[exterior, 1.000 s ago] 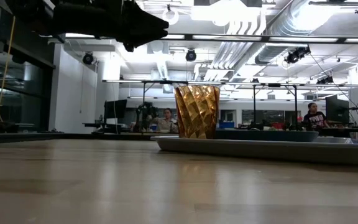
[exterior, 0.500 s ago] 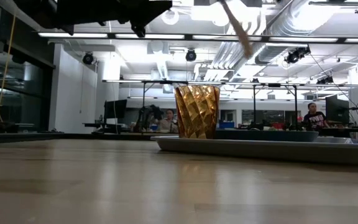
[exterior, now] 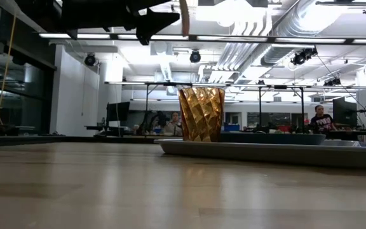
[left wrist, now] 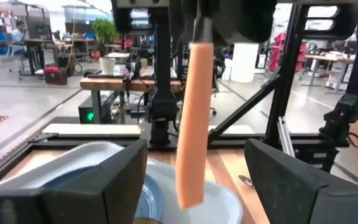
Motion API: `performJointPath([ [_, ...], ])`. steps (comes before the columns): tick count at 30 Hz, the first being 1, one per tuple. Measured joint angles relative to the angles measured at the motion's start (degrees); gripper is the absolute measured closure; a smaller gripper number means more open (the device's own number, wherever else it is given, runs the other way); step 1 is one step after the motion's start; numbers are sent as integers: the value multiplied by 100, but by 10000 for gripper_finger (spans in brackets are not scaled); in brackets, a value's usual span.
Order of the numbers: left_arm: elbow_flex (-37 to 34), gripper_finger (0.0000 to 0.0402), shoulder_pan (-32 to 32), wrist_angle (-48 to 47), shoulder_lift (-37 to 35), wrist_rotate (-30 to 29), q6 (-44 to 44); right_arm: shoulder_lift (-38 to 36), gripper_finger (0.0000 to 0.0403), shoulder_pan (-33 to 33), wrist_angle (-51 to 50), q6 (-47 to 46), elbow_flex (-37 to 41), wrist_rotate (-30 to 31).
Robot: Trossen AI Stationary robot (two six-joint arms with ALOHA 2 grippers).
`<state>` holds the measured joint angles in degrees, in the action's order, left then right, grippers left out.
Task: Pick and place plate/cup/fork/spoon on tray
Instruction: Put the orange fork on the blue tray to the right of the blue plate
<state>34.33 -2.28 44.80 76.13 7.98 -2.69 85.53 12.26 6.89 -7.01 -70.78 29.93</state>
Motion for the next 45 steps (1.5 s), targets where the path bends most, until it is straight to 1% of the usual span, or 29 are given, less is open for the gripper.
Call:
performJointPath([
  [3, 0, 140, 0, 5, 0, -97, -11, 2, 400, -86, 253, 62, 2, -265],
  [7, 15, 145, 0, 232, 37, -115, 9, 2, 400, -166, 481, 297, 2, -351],
  [9, 120, 153, 0, 153, 117, -130, 32, 2, 400, -235, 527, 301, 1, -488],
  [11, 281, 168, -2, 139, 250, -185, -12, 2, 400, -296, 523, 302, 0, -498],
  [13, 421, 192, -4, 3, 404, -212, 53, 2, 401, -347, 533, 310, 2, -561],
  [15, 527, 224, -10, -210, 535, -350, 129, 2, 401, -381, 515, 305, 2, -674],
  [17, 636, 263, -55, -364, 571, -404, 130, 2, 401, -394, 496, 396, 2, -744],
  [21, 679, 358, -203, -476, 569, -345, 37, 2, 402, -400, 444, 490, 2, -797],
  [22, 676, 372, -232, -500, 569, -326, -9, 2, 402, -421, 421, 478, 2, -786],
  [28, 675, 370, -332, -719, 532, -168, -51, 2, 403, -412, 260, 490, 2, -590],
  [31, 675, 371, -341, -794, 527, -240, -72, -15, 402, -407, 148, 452, 2, -386],
  [36, 680, 371, -339, -1173, 332, -440, -19, -264, 398, -407, -365, 298, 2, -337],
  [39, 671, 371, -343, -1539, 213, -766, -73, -518, 371, -395, -777, 169, 2, -300],
  [42, 656, 371, -351, -2034, 146, -1203, -68, -749, 326, -382, -1352, -141, -12, -113],
  [45, 678, 371, -350, -2339, 125, -1280, -37, -859, 282, -400, -1844, -303, 4, -54],
])
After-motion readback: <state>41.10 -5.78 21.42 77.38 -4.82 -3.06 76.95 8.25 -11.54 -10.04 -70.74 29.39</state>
